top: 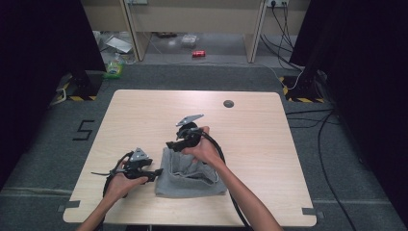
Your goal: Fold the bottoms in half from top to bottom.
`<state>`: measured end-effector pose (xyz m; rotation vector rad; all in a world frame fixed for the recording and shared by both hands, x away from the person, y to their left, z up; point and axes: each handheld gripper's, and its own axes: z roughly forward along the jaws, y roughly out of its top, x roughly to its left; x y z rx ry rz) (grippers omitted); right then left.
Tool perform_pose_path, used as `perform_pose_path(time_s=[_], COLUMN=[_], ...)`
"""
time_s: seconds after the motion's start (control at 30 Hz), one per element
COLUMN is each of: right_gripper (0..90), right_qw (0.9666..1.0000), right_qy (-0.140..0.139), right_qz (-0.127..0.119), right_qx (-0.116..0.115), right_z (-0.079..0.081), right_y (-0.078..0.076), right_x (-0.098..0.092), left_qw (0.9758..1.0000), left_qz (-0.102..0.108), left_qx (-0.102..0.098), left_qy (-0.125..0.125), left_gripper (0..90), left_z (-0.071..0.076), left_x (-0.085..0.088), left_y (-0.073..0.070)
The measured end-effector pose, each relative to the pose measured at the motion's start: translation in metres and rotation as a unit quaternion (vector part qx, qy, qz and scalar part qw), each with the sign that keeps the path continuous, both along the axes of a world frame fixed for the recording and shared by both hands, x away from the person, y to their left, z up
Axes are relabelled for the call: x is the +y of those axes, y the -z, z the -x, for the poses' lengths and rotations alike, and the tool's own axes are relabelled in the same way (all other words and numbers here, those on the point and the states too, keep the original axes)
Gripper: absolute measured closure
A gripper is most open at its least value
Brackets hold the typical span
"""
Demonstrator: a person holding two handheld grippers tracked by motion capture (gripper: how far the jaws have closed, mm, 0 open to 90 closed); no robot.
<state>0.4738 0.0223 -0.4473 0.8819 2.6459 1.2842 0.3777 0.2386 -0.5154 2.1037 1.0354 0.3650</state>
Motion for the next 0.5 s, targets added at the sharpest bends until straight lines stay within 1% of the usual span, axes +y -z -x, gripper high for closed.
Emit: perform_pose_path(time_s=[0.03, 0.1, 0.17, 0.2, 0.23, 0.33, 0.37, 0.4, 0.43, 0.47, 0.5], right_gripper=[37.8, 39.3, 46.7, 53.6, 60.8, 76.5, 79.6, 82.5, 83.7, 85.3, 85.3], right_qw=[0.9997, 0.9996, 0.9992, 0.9987, 0.9984, 0.9987, 0.9991, 0.9993, 0.9994, 0.9993, 0.9993], right_qy=[-0.003, -0.003, -0.004, -0.004, 0.000, 0.002, -0.005, -0.009, -0.007, -0.008, -0.008], right_qz=[0.008, 0.012, 0.023, 0.026, 0.025, 0.007, -0.001, -0.012, -0.016, -0.032, -0.032], right_qx=[0.023, 0.027, 0.032, 0.044, 0.050, 0.051, 0.043, 0.035, 0.031, 0.015, 0.015], right_z=[-0.007, -0.009, -0.013, -0.014, -0.015, -0.010, -0.008, -0.003, 0.001, 0.015, 0.015], right_y=[0.005, 0.007, 0.011, 0.013, 0.015, 0.012, 0.010, 0.007, 0.004, -0.004, -0.004], right_x=[0.008, 0.011, 0.014, 0.014, 0.012, 0.004, 0.000, -0.005, -0.009, -0.021, -0.021], left_qw=[1.0000, 1.0000, 1.0000, 0.9999, 0.9999, 0.9999, 0.9999, 0.9999, 0.9999, 0.9999, 0.9999], left_qz=[-0.002, -0.001, -0.001, 0.000, 0.000, 0.001, 0.002, 0.002, 0.002, 0.002, 0.002], left_qx=[-0.002, -0.004, -0.009, -0.010, -0.011, -0.012, -0.012, -0.012, -0.012, -0.012, -0.012], left_qy=[0.000, -0.002, -0.002, -0.003, -0.002, -0.002, -0.002, -0.001, -0.001, -0.002, -0.002], left_gripper=[34.4, 34.3, 34.2, 34.2, 34.2, 34.2, 34.2, 34.2, 34.3, 34.2, 34.2], left_z=[0.000, 0.001, 0.002, 0.002, 0.002, 0.002, 0.002, 0.002, 0.002, 0.002, 0.002], left_x=[-0.001, -0.001, -0.001, -0.001, 0.000, 0.000, 0.000, 0.000, 0.000, 0.000, 0.000], left_y=[0.000, 0.001, 0.002, 0.002, 0.002, 0.002, 0.002, 0.002, 0.002, 0.002, 0.002])
